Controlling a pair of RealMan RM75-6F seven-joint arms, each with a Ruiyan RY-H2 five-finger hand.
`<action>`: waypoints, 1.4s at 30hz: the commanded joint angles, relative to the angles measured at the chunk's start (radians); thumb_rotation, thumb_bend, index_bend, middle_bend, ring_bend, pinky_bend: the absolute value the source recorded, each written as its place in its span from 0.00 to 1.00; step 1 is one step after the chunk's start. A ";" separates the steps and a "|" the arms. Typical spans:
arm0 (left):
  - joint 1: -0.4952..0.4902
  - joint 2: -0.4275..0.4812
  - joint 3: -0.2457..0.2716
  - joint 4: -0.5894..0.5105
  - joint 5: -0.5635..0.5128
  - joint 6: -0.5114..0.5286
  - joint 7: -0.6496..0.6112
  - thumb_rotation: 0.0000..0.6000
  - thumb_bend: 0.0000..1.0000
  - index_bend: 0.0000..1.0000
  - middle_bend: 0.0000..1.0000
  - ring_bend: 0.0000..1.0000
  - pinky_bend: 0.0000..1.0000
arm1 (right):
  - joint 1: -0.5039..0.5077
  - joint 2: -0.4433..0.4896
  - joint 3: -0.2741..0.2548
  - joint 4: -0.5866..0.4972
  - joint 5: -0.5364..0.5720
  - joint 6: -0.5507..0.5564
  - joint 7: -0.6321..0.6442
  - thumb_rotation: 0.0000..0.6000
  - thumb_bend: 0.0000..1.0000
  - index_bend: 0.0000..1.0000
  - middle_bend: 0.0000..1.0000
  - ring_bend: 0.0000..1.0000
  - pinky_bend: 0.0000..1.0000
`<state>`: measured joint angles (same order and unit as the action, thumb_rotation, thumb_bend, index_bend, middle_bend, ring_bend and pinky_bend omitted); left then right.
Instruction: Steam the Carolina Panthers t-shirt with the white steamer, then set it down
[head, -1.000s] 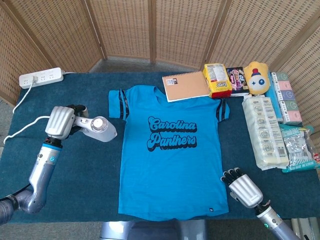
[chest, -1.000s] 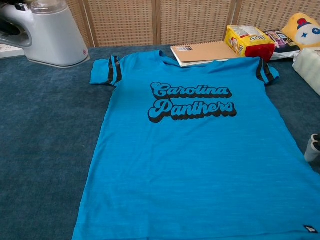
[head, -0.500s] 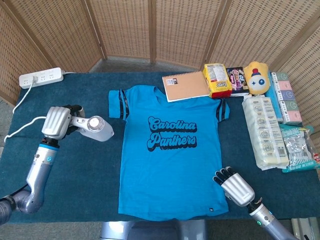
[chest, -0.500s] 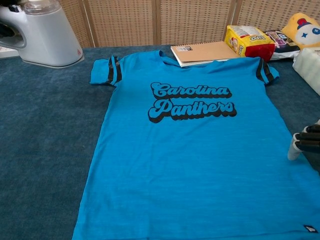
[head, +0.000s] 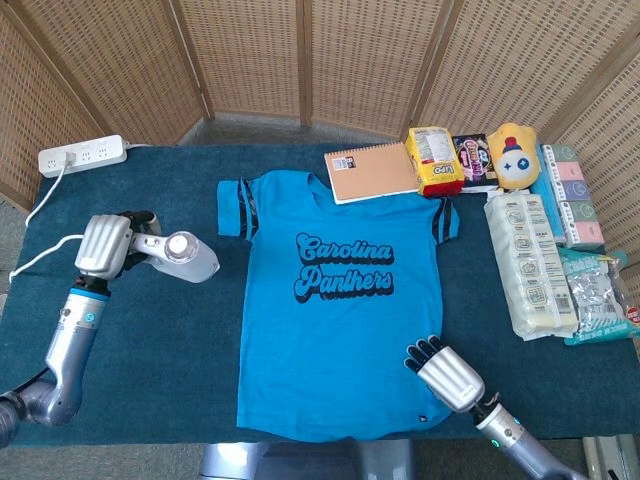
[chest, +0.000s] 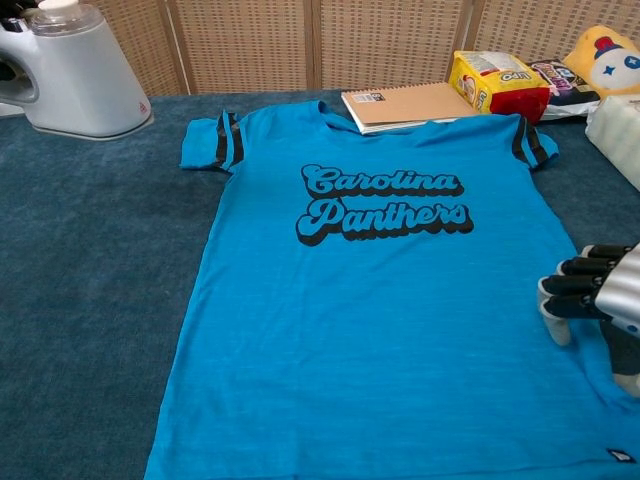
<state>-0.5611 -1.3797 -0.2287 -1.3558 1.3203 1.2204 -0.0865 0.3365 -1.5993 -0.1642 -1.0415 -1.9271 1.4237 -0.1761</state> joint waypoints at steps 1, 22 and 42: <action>0.002 0.001 0.001 0.004 0.005 0.002 -0.008 1.00 0.54 0.57 0.66 0.61 0.73 | 0.012 0.001 0.001 -0.024 -0.002 -0.018 -0.022 1.00 0.22 0.52 0.42 0.38 0.37; -0.005 -0.017 0.001 0.030 0.026 0.001 -0.037 1.00 0.54 0.57 0.66 0.61 0.73 | 0.020 0.014 0.010 -0.108 0.015 -0.037 -0.087 1.00 0.32 0.73 0.61 0.57 0.60; -0.024 -0.055 0.008 0.061 0.031 -0.024 -0.034 1.00 0.54 0.57 0.66 0.61 0.73 | 0.029 0.035 0.020 -0.155 0.024 -0.021 -0.039 1.00 0.44 0.73 0.64 0.66 0.73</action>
<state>-0.5843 -1.4337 -0.2212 -1.2960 1.3504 1.1970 -0.1219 0.3655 -1.5684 -0.1463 -1.1903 -1.9067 1.3995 -0.2208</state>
